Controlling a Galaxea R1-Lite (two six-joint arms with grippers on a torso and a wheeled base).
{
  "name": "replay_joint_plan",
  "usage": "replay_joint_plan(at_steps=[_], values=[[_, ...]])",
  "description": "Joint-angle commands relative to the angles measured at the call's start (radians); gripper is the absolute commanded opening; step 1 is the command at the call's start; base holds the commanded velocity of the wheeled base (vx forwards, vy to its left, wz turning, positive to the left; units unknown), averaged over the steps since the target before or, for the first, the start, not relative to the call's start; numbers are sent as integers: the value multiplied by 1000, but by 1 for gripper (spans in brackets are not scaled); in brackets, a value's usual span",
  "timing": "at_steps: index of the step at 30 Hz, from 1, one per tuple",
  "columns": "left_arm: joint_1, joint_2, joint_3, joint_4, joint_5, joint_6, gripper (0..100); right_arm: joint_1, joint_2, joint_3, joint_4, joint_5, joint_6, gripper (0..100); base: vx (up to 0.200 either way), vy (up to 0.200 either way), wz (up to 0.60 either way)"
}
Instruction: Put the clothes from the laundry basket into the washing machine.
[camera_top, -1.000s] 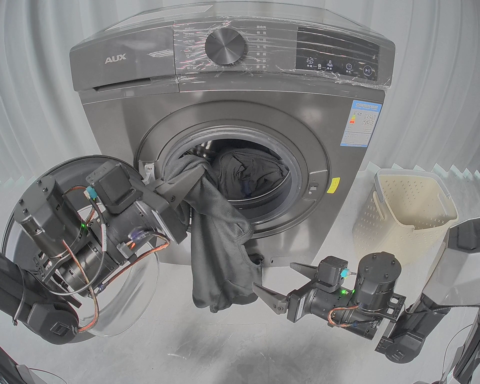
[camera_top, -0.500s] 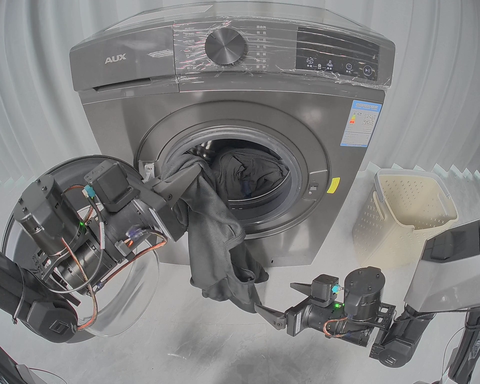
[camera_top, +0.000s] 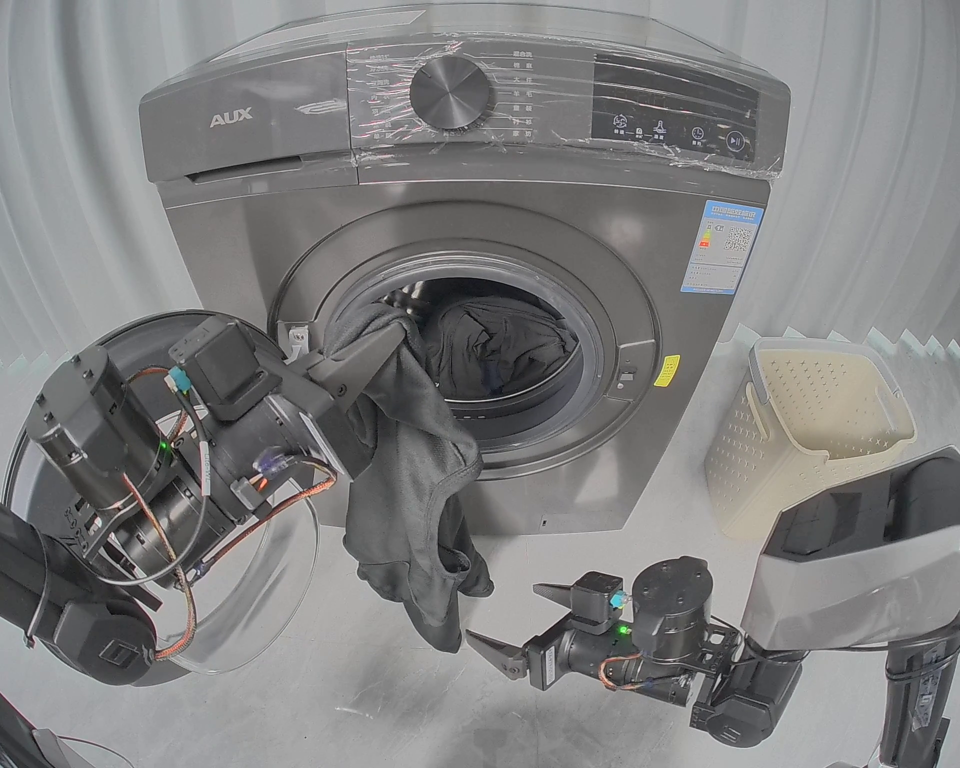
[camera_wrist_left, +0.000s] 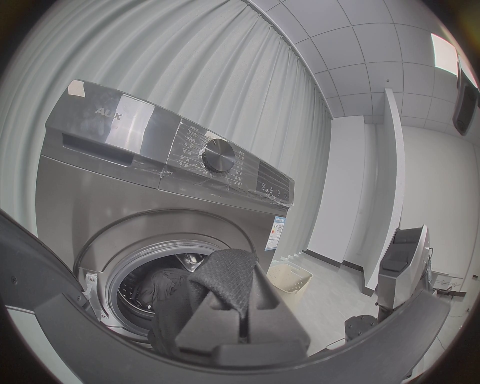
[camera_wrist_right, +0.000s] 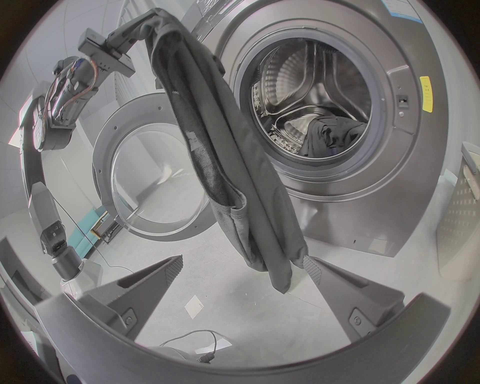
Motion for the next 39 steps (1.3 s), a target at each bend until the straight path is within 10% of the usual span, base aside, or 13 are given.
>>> replay_joint_plan(at_steps=[1,17,18,39], values=[[0,-1,0,0,-1,0,0,12,78,-66,-3,2,-3,100,0,0,0],[-2,-4,-8,0,-1,0,0,-33,222,-356,5,-14,-12,100,0,0,0],[-2,-3,-8,0,-1,-2,0,-34,222,-363,5,-18,-12,0,0,0,0],[81,13,3,0,-9,-2,0,-137,-189,-58,15,-54,-23,0,0,0,0]])
